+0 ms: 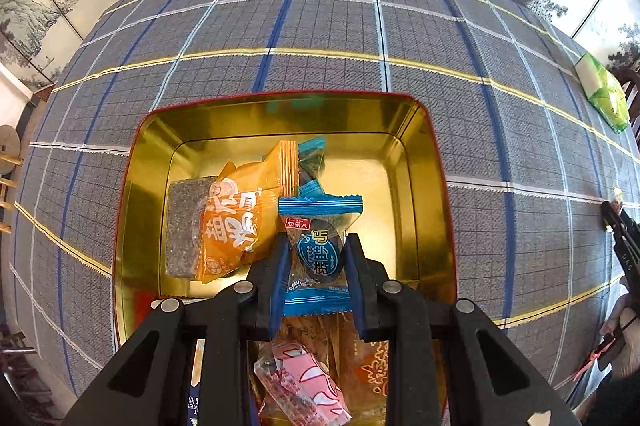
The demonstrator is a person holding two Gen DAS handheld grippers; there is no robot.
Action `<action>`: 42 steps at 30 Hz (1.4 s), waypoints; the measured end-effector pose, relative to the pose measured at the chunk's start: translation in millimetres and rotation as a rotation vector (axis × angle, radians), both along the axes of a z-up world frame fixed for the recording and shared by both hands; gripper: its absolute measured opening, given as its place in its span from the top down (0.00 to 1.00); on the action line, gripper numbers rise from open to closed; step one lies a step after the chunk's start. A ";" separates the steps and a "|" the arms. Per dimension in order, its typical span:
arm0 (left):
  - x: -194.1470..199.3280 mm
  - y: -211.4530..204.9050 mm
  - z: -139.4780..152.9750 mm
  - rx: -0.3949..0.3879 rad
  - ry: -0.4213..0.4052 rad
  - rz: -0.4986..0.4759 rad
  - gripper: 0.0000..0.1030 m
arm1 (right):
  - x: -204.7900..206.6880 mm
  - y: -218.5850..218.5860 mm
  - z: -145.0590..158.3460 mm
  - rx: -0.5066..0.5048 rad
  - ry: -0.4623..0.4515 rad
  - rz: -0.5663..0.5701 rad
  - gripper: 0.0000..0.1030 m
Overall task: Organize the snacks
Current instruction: 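Lower the blue-wrapped candy into the tin and open the left tool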
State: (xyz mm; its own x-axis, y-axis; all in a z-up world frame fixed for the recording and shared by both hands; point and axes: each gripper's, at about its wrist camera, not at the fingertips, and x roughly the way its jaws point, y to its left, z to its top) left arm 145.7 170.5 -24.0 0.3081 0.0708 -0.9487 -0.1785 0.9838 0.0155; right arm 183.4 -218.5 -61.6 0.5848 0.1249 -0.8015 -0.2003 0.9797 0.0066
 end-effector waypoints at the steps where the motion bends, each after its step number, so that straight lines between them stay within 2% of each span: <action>1: 0.3 0.5 -1.7 -0.002 0.005 0.002 0.77 | 0.0 -0.3 0.0 0.000 0.000 0.000 0.68; 12: 7.1 1.4 -9.5 0.004 0.024 -0.001 0.75 | -0.5 0.5 0.4 0.001 -0.001 0.002 0.68; 19: 3.4 -2.4 -3.6 0.026 -0.002 -0.021 0.73 | -0.8 0.9 0.6 0.000 -0.001 0.003 0.68; 24: -1.6 -4.8 5.6 0.019 -0.029 -0.028 0.64 | -1.0 1.7 0.9 0.000 -0.001 0.002 0.68; 31: -10.9 -6.0 24.9 -0.001 -0.070 -0.037 0.62 | -0.8 -2.3 1.3 0.006 0.001 0.001 0.67; 35: -25.3 -6.2 40.5 -0.002 -0.113 -0.033 0.59 | -0.5 -3.7 1.4 0.010 0.002 -0.002 0.67; 38: -38.8 -5.9 49.4 -0.006 -0.141 -0.026 0.52 | 0.2 -7.0 1.6 0.010 0.004 -0.002 0.67; 42: -57.4 -5.2 57.8 0.013 -0.169 -0.020 0.52 | 1.7 -8.2 1.8 0.007 0.012 -0.009 0.67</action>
State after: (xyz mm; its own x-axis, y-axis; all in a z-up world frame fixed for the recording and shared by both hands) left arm 88.3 165.3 33.7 0.4648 0.0746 -0.8822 -0.1596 0.9872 -0.0006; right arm 185.1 -226.7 -59.8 0.5762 0.1254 -0.8076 -0.1918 0.9813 0.0155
